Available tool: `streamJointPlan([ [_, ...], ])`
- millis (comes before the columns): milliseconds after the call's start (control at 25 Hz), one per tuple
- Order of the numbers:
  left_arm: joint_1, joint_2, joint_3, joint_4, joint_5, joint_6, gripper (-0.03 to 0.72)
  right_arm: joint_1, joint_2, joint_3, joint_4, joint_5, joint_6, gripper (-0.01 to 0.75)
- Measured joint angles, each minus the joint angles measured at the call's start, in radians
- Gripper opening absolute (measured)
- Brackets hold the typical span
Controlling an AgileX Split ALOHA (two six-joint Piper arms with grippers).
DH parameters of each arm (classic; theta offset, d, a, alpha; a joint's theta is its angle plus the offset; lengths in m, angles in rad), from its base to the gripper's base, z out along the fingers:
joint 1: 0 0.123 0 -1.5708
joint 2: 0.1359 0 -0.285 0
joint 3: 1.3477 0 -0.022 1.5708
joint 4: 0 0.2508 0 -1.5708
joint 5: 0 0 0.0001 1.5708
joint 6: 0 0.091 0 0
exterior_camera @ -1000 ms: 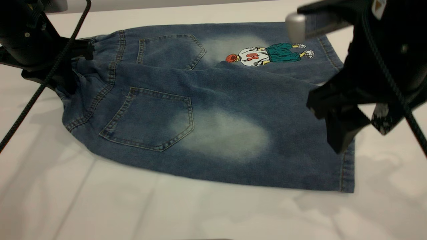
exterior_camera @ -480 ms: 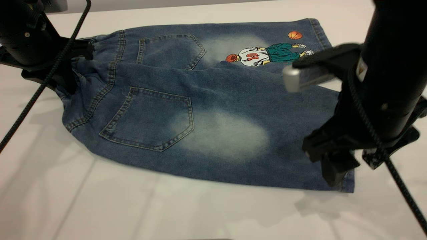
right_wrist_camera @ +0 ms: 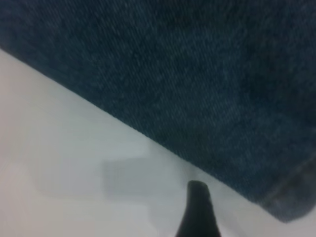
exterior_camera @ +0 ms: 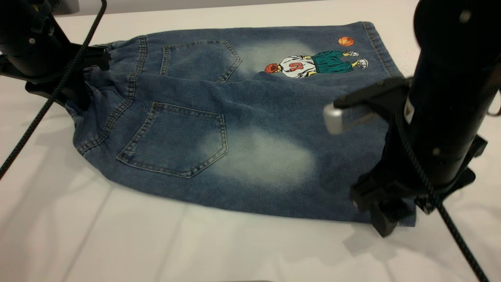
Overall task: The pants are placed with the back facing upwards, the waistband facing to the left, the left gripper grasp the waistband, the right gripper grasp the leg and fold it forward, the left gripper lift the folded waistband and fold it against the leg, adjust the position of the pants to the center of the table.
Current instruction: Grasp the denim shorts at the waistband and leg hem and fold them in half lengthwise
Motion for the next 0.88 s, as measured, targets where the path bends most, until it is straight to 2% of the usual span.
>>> streamJointPlan([
  [160, 0.0, 0.0, 0.0, 0.0, 0.0, 0.0, 0.09, 0.0, 0.023, 0.0, 0.003, -0.019, -0.004, 0.453],
  [280, 0.0, 0.0, 0.0, 0.0, 0.0, 0.0, 0.09, 0.0, 0.024, 0.0, 0.003, -0.035, -0.009, 0.412],
  [400, 0.0, 0.0, 0.0, 0.0, 0.0, 0.0, 0.09, 0.0, 0.024, 0.0, 0.003, -0.056, -0.022, 0.309],
  [520, 0.0, 0.0, 0.0, 0.0, 0.0, 0.0, 0.09, 0.0, 0.024, 0.0, 0.003, -0.067, -0.037, 0.131],
  [600, 0.0, 0.0, 0.0, 0.0, 0.0, 0.0, 0.09, 0.0, 0.024, 0.0, 0.003, -0.069, -0.044, 0.052],
  [680, 0.0, 0.0, 0.0, 0.0, 0.0, 0.0, 0.09, 0.0, 0.022, 0.0, 0.003, -0.064, -0.048, 0.029],
  [880, 0.0, -0.002, -0.018, -0.022, 0.018, 0.0, 0.09, 0.0, -0.047, 0.0, -0.002, -0.038, -0.052, 0.025],
])
